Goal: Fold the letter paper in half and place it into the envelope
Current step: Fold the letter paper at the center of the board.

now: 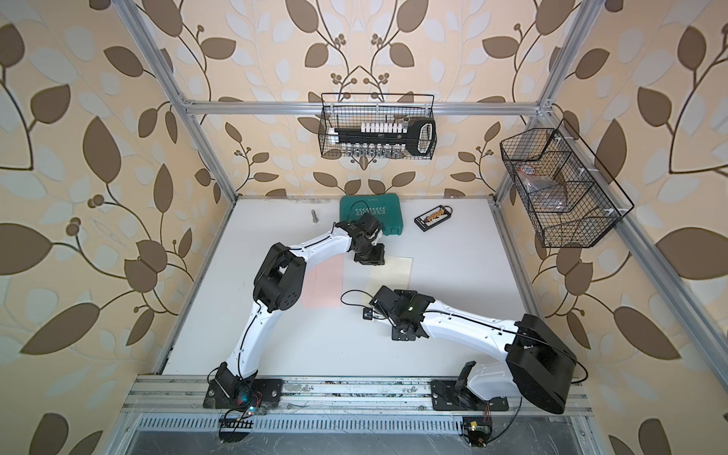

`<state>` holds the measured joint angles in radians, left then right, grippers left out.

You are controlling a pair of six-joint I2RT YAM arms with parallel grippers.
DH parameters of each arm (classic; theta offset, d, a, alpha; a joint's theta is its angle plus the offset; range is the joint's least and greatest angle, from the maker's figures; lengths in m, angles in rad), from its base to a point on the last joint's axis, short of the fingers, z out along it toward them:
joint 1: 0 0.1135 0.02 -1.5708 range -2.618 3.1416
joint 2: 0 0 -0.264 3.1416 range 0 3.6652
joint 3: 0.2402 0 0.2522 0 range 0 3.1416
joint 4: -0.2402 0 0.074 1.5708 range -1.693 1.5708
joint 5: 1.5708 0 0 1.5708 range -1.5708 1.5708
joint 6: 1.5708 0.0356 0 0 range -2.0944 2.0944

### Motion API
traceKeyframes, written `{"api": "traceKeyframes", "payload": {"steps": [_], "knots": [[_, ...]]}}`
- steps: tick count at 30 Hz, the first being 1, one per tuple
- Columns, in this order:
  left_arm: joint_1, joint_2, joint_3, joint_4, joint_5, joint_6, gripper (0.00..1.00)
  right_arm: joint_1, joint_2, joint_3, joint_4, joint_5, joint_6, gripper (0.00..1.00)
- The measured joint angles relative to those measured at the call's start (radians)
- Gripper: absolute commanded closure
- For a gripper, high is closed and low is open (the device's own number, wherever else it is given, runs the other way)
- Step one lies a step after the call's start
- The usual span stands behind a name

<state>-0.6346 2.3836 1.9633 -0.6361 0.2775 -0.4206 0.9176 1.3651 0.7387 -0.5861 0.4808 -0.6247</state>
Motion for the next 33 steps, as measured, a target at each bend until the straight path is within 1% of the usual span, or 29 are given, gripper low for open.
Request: {"api": "traceKeyframes", "payload": {"steps": [7, 16, 20, 24, 28, 33], "knots": [[0.000, 0.000, -0.001, 0.000, 0.000, 0.001, 0.70, 0.008, 0.126, -0.010, 0.155, 0.045, -0.048, 0.06], [0.001, -0.002, -0.007, 0.003, -0.003, 0.016, 0.72, 0.008, 0.214, -0.004, 0.375, 0.158, -0.078, 0.08], [0.001, -0.004, -0.013, 0.008, -0.004, 0.028, 0.72, 0.008, 0.244, -0.004, 0.445, 0.191, -0.082, 0.10], [0.001, -0.006, -0.016, 0.010, -0.005, 0.033, 0.72, 0.008, 0.261, -0.004, 0.486, 0.202, -0.087, 0.15], [0.001, -0.006, -0.016, 0.010, -0.005, 0.043, 0.73, 0.007, 0.272, -0.005, 0.502, 0.195, -0.096, 0.28], [0.001, -0.007, -0.017, 0.009, -0.005, 0.052, 0.73, 0.005, 0.276, -0.010, 0.486, 0.166, -0.100, 0.56]]}}
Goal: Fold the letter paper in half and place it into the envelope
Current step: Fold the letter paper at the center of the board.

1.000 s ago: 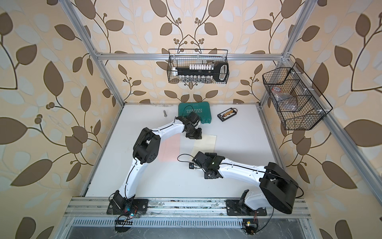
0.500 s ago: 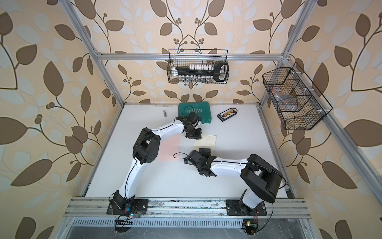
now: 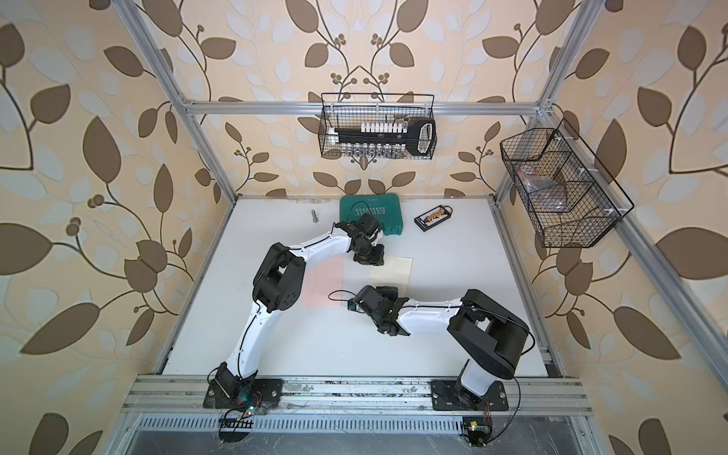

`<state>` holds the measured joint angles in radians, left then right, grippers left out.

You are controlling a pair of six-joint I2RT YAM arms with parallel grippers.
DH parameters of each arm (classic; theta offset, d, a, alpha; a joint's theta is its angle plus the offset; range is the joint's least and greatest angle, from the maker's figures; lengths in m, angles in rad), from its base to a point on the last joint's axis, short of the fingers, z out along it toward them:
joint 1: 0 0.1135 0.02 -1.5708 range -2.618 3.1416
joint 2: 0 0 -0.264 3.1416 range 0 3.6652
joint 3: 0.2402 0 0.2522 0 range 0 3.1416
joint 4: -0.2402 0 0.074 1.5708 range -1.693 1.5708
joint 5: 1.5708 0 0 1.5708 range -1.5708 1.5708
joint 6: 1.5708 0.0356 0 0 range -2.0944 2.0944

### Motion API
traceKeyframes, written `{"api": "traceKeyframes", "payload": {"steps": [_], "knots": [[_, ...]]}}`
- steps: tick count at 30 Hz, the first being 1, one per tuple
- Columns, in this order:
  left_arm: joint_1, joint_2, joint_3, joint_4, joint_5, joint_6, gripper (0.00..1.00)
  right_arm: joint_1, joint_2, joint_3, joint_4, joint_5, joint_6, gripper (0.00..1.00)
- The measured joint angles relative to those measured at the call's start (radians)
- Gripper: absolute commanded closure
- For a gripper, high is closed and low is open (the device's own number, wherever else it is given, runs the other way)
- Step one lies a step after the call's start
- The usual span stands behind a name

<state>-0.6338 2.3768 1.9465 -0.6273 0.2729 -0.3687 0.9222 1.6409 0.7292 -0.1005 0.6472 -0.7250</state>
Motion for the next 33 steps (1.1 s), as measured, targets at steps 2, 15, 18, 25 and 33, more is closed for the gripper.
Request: {"api": "traceKeyframes", "payload": {"steps": [2, 15, 18, 25, 33], "knots": [[0.000, -0.001, -0.003, 0.001, 0.000, 0.003, 0.73, -0.003, 0.000, -0.001, -0.013, -0.011, 0.000, 0.66], [-0.004, -0.029, -0.006, -0.047, -0.001, 0.048, 0.35, -0.028, -0.031, 0.080, -0.244, -0.167, 0.105, 0.94], [0.001, -0.053, -0.020, -0.077, -0.026, 0.052, 0.32, -0.041, -0.069, 0.133, -0.338, -0.248, 0.166, 0.95], [0.066, -0.229, -0.103, -0.079, -0.105, 0.050, 0.31, -0.110, -0.133, 0.224, -0.514, -0.475, 0.307, 0.96], [0.109, -0.532, -0.311, -0.006, -0.214, 0.033, 0.31, -0.206, -0.060, 0.325, -0.628, -0.759, 0.404, 1.00]]}}
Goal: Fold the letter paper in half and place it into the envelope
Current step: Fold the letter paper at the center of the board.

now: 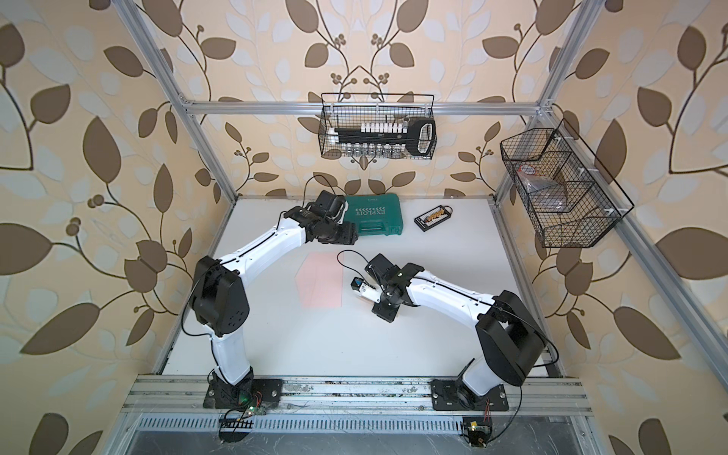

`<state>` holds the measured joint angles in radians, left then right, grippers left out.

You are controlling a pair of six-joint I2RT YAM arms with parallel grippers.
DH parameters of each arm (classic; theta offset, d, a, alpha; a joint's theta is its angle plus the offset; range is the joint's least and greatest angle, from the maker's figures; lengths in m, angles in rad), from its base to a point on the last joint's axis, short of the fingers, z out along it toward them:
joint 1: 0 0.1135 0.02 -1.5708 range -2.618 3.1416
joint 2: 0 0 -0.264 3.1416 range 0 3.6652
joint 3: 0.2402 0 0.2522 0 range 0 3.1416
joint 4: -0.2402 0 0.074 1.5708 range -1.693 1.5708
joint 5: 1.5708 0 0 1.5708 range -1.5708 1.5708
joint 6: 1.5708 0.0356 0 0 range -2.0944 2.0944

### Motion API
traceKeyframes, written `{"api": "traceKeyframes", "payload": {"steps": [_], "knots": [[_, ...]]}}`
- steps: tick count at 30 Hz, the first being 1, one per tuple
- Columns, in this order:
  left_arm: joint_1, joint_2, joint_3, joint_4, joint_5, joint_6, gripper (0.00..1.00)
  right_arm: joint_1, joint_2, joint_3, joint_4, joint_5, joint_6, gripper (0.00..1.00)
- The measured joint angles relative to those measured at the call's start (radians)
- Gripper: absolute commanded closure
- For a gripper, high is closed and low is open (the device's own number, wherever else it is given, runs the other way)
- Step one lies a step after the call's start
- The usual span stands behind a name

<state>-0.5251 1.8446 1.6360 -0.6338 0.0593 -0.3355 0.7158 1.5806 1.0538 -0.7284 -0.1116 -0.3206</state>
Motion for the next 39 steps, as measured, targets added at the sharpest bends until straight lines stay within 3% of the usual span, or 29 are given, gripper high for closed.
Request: {"api": "traceKeyframes", "payload": {"steps": [12, 23, 29, 39], "knots": [[-0.006, -0.240, -0.377, 0.006, -0.064, -0.026, 0.36, -0.207, 0.301, 0.208, -0.157, -0.388, 0.067, 1.00], [-0.045, -0.336, -0.463, 0.010, -0.066, -0.039, 0.41, -0.335, 0.353, 0.242, -0.196, -0.629, 0.091, 1.00], [-0.066, -0.326, -0.463, 0.012, -0.061, -0.039, 0.44, -0.396, 0.353, 0.247, -0.194, -0.676, 0.101, 1.00], [-0.112, -0.202, -0.378, 0.033, -0.039, -0.041, 0.48, -0.453, 0.346, 0.242, -0.188, -0.642, 0.122, 1.00]]}}
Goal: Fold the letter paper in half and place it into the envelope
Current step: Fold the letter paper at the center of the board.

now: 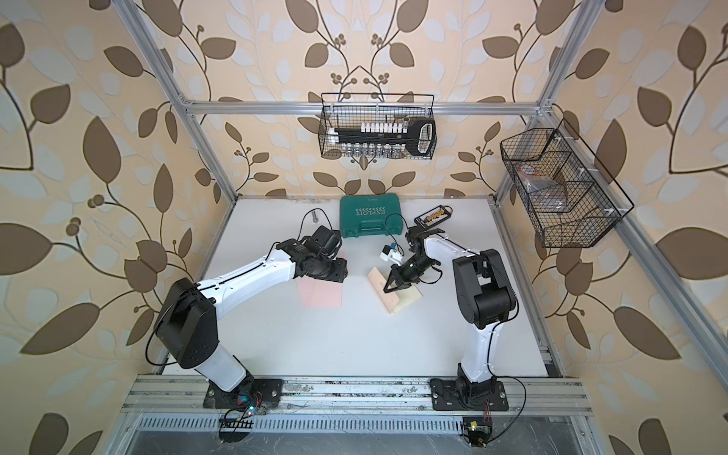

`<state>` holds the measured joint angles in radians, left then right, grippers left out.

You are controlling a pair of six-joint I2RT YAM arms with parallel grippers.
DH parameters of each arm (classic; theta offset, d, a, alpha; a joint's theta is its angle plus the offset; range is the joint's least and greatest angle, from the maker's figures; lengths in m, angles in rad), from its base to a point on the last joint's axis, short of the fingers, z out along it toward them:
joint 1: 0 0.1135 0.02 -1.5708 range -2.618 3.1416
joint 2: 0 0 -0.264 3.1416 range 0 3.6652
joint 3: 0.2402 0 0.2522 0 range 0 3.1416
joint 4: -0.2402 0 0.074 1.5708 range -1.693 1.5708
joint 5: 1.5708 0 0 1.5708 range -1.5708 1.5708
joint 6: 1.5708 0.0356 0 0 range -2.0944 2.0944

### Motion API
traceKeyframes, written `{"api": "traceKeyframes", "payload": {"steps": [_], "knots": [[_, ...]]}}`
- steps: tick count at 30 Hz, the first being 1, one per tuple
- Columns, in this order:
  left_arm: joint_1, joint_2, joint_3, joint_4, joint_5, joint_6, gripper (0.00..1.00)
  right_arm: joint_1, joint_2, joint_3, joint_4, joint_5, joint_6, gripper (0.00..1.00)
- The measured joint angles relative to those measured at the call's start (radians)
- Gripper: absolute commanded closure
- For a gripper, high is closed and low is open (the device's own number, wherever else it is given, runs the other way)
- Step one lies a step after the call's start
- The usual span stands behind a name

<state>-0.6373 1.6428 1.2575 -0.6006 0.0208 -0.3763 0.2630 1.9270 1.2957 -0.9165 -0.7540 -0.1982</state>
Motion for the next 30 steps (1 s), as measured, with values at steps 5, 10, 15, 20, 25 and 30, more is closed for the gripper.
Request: {"api": "traceKeyframes", "payload": {"steps": [5, 10, 15, 20, 25, 30], "knots": [[-0.025, 0.043, 0.051, 0.003, 0.008, 0.000, 0.50, -0.019, -0.015, -0.009, 0.003, 0.033, 0.004, 1.00], [-0.043, 0.083, 0.083, 0.006, 0.027, 0.000, 0.52, -0.028, -0.035, -0.015, 0.006, 0.085, 0.008, 1.00], [-0.064, 0.133, 0.120, 0.006, 0.046, 0.001, 0.53, -0.028, -0.042, -0.025, 0.017, 0.139, 0.011, 1.00], [-0.078, 0.179, 0.159, 0.006, 0.059, 0.000, 0.54, -0.029, -0.045, -0.028, 0.023, 0.193, 0.015, 1.00], [-0.090, 0.216, 0.189, 0.008, 0.073, 0.000, 0.55, -0.030, -0.053, -0.028, 0.024, 0.227, 0.015, 1.00], [-0.106, 0.241, 0.201, 0.008, 0.089, 0.000, 0.57, -0.031, -0.054, -0.029, 0.028, 0.240, 0.015, 1.00]]}}
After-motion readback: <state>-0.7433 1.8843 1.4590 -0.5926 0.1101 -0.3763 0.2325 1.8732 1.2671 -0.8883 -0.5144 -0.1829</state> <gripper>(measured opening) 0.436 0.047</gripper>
